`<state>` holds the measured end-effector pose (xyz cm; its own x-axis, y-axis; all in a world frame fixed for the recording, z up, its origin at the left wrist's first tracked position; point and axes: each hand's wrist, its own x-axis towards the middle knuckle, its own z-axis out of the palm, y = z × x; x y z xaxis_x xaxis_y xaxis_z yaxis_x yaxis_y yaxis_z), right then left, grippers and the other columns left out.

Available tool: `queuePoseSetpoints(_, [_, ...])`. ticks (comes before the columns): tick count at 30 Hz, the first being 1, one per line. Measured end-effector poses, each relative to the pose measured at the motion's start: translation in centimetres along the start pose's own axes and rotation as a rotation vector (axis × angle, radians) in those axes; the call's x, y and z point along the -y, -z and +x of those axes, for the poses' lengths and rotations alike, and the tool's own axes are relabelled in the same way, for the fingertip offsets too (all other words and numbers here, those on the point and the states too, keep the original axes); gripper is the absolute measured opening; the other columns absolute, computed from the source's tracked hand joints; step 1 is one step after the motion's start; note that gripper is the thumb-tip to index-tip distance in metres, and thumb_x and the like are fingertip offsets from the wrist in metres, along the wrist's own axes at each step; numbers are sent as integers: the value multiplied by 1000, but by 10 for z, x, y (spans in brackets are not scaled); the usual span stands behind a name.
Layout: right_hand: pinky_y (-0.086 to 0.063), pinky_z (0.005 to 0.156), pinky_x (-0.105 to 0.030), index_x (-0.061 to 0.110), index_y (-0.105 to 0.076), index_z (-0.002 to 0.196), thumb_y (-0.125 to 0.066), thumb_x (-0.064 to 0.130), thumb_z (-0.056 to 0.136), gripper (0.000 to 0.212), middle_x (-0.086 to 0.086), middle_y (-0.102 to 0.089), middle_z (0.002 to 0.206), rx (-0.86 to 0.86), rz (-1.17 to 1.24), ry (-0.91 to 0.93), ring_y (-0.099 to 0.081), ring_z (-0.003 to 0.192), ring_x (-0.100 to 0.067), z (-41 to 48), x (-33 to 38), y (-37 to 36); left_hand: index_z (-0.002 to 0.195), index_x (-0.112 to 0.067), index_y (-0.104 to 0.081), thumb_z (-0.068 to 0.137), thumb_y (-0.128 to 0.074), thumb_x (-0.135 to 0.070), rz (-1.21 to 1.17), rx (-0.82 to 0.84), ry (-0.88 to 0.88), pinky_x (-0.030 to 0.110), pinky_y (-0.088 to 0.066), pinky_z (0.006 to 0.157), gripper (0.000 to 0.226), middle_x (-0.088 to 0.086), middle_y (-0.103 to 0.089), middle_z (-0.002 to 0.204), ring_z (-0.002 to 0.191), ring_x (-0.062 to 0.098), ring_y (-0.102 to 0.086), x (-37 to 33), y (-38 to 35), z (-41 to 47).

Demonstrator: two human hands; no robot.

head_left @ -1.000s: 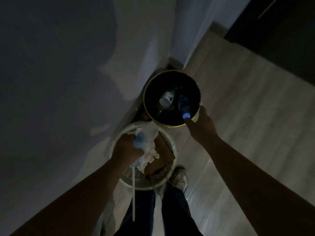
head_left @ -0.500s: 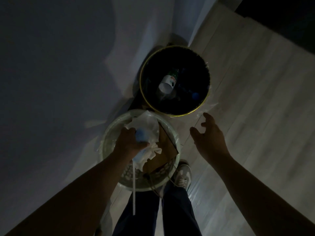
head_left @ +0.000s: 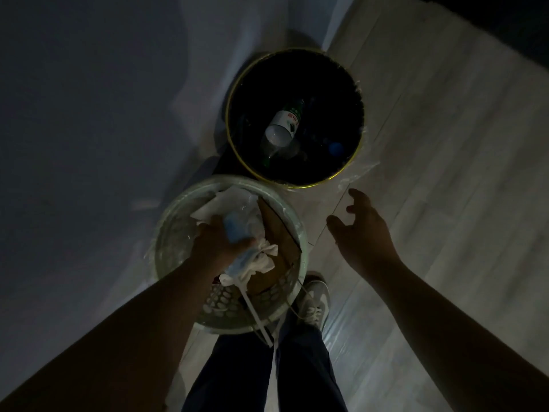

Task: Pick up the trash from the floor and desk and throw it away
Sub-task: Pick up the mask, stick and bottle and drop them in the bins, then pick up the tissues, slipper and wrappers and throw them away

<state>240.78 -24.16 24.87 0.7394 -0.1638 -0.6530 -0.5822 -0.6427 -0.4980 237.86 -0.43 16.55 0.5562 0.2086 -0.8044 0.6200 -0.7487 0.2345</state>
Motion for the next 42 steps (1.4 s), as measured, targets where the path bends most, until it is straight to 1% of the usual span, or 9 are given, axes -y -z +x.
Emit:
queuePoseSetpoints(4, [-40, 88, -28, 21, -23, 149, -59, 25, 91, 68, -11, -45, 141, 8, -14, -7, -48, 124, -26, -12, 3, 6, 147, -14, -23, 69, -74, -59, 28, -129, -41, 43, -37, 104, 104, 18, -35, 145, 131, 36, -38, -3, 14, -17])
queuePoseSetpoints(9, [-41, 91, -29, 20, -24, 148, -58, 25, 91, 67, -11, -44, 141, 48, -61, 5, -51, 119, -24, -36, 21, 19, 150, -11, -15, 77, -68, -56, 132, -128, -31, 40, -31, 110, 102, 18, -25, 151, 136, 34, -32, -13, 43, -51])
queuePoseSetpoints(12, [-46, 88, -30, 20, -29, 147, -58, 27, 91, 64, -10, -50, 134, 79, -129, 9, -54, 107, -17, -56, 35, 32, 143, -6, -31, 82, -69, -41, 99, -100, -85, 35, -35, 103, 80, 18, -39, 142, 128, 31, -42, -20, 63, -78])
queuePoseSetpoints(15, [-47, 95, -33, 19, -34, 144, -60, 29, 90, 61, -8, -54, 130, 126, -224, 29, -54, 114, -20, -79, 49, 50, 134, -6, -44, 86, -66, -32, 99, -65, -158, 31, -38, 97, 59, 15, -50, 133, 121, 26, -48, -31, 82, -109])
queuePoseSetpoints(21, [-46, 93, -30, 21, -46, 134, -64, 37, 86, 53, -2, -58, 121, 135, -369, 129, -55, 109, -15, -140, 97, 99, 125, -12, -53, 90, -60, -31, 108, -50, -271, 9, -27, 78, 41, 6, -56, 126, 115, 16, -52, -56, 135, -187])
queuePoseSetpoints(25, [-44, 89, -25, 22, -48, 130, -64, 37, 86, 49, 1, -57, 118, 83, -373, 216, -54, 107, -12, -187, 148, 143, 126, -15, -54, 89, -61, -32, 71, -92, -334, 17, -32, 88, 41, 4, -56, 127, 117, 17, -51, -73, 187, -250])
queuePoseSetpoints(33, [-46, 85, -25, 17, -53, 128, -69, 31, 84, 50, -5, -61, 116, 23, -394, 432, -58, 105, -17, -279, 266, 239, 105, -1, -64, 84, -63, -34, -30, -324, -528, 27, -43, 80, 38, 15, -64, 102, 96, 26, -60, -107, 302, -392])
queuePoseSetpoints(38, [-47, 84, -27, 14, -57, 123, -70, 32, 84, 45, -6, -62, 111, 29, -448, 650, -59, 102, -19, -321, 331, 301, 118, -5, -60, 88, -66, -25, -101, -467, -583, 11, -34, 77, 36, 8, -61, 112, 103, 20, -58, -137, 367, -466])
queuePoseSetpoints(42, [-43, 79, -19, 22, -56, 114, -70, 36, 84, 36, 3, -59, 102, 43, -435, 823, -55, 93, -10, -348, 378, 355, 120, -13, -58, 87, -66, -31, -97, -639, -615, 17, -40, 81, 38, 4, -60, 116, 102, 15, -56, -161, 403, -525])
